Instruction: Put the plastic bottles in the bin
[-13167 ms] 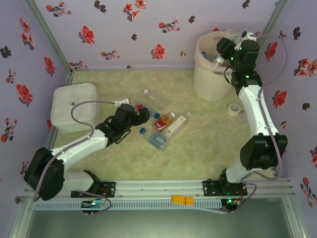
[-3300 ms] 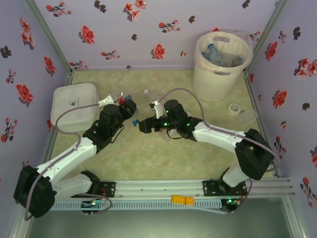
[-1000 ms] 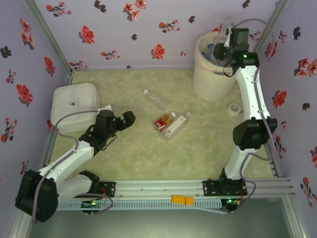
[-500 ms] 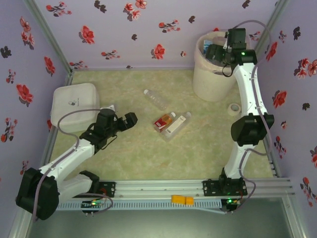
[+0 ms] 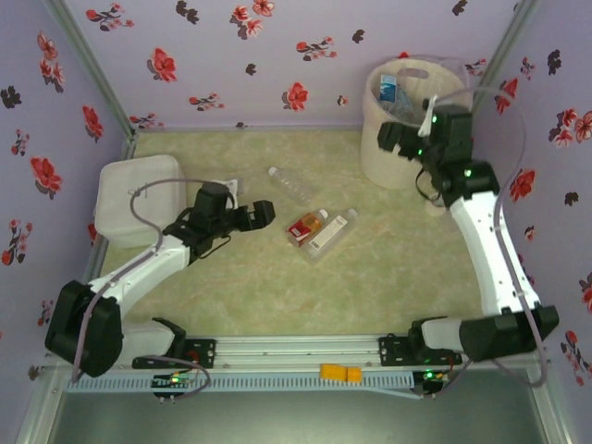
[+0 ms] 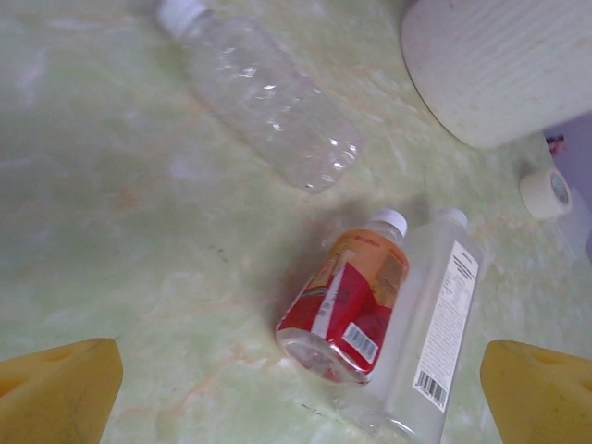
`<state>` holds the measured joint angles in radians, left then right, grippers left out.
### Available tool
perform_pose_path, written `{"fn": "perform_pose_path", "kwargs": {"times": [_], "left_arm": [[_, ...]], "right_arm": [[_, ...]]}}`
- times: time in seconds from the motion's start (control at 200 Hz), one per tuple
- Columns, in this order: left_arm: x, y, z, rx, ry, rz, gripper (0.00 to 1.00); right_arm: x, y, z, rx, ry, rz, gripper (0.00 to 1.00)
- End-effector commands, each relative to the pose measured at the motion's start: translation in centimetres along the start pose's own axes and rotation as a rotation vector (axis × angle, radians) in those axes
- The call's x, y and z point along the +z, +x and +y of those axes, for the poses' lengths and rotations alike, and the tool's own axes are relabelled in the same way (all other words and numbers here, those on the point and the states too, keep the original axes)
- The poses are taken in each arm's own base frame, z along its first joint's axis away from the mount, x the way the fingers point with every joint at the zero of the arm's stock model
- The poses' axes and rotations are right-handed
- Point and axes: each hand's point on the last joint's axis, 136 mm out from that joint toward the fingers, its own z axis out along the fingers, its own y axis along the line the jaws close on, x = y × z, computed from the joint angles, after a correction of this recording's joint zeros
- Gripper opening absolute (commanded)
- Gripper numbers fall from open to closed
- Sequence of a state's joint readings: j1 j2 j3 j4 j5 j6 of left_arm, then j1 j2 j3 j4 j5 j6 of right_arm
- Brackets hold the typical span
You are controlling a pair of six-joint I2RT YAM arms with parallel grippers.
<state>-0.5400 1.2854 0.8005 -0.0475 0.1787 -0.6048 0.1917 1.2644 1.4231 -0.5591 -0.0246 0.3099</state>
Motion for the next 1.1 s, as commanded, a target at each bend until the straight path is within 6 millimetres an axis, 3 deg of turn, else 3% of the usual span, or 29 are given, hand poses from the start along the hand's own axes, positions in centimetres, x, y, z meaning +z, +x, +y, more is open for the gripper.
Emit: {"fn": "perform_pose_path", "kwargs": {"times": [0.0,0.135,0.255,0.45,0.58,1.095], "left_arm": [[1.2,1.0,-2.0,0.131,0.041,0.089,1.00],[3.6,3.1,-3.5,0.273,0.041,0.211,1.00],[5.6,4.5,-4.2,0.388,0.038,0.303,0.99],[8.5,6.0,-3.4,0.495,0.010,0.428,0.92],[9.8,6.7,-2.9,0.548,-0.012,0.507,0.87],[12.2,8.7,-1.3,0.617,-0.067,0.617,0.81]], "right_arm": [[1.2,4.4,1.6,0.117,-0.114,0.046,1.00],[1.8,10.4,2.2,0.205,-0.171,0.096,1.00],[2.6,15.5,1.2,0.262,-0.160,0.161,1.00],[3.7,20.6,1.1,0.329,-0.199,0.267,1.00],[4.3,21.7,0.8,0.335,-0.190,0.287,1.00],[6.1,21.2,2.4,0.358,-0.251,0.297,1.00]]}}
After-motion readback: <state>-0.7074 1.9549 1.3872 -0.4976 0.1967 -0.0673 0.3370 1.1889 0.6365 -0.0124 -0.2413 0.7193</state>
